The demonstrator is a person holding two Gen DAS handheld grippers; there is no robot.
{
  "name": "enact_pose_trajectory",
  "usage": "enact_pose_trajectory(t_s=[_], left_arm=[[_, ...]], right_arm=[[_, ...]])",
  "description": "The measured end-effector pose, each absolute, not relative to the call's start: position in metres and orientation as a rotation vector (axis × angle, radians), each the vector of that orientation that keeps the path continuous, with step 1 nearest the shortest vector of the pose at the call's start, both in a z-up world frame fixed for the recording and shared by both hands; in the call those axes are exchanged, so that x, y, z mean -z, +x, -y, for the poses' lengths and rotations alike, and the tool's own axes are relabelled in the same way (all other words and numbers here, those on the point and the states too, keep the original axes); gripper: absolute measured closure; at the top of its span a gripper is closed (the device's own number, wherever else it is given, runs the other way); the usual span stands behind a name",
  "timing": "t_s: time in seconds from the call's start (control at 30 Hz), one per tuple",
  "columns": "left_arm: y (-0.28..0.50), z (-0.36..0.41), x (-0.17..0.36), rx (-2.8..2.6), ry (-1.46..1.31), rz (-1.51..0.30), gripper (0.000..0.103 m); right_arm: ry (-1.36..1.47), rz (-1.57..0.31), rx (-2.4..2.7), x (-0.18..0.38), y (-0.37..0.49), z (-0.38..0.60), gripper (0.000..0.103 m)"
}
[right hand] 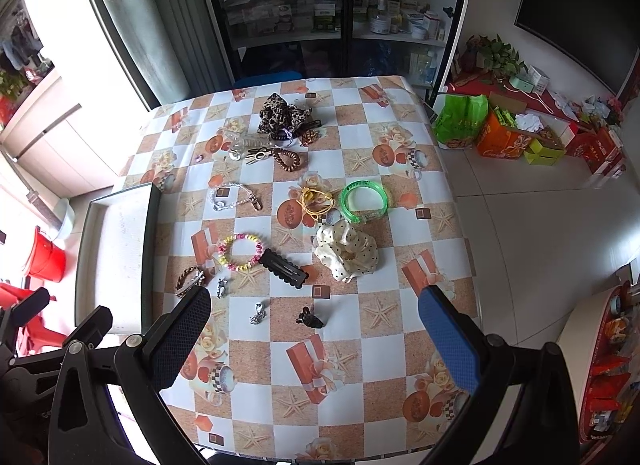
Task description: Organize jewelry
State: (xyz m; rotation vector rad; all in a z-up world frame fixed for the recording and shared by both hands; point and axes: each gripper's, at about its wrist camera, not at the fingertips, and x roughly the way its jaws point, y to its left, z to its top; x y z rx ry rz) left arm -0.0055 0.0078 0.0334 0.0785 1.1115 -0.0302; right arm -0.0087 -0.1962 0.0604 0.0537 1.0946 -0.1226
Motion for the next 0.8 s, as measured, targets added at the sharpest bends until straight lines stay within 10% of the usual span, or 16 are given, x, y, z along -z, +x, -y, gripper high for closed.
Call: enact_pose_trajectory(t_s=[0.8], left_arm=[[-0.0045, -0.0100, -0.0324, 0.029, 0.079, -1.113, 0.000]], right_arm=[[0.056, -1.095, 0.119, -0.0581, -0.0082, 0.1966, 0.000]])
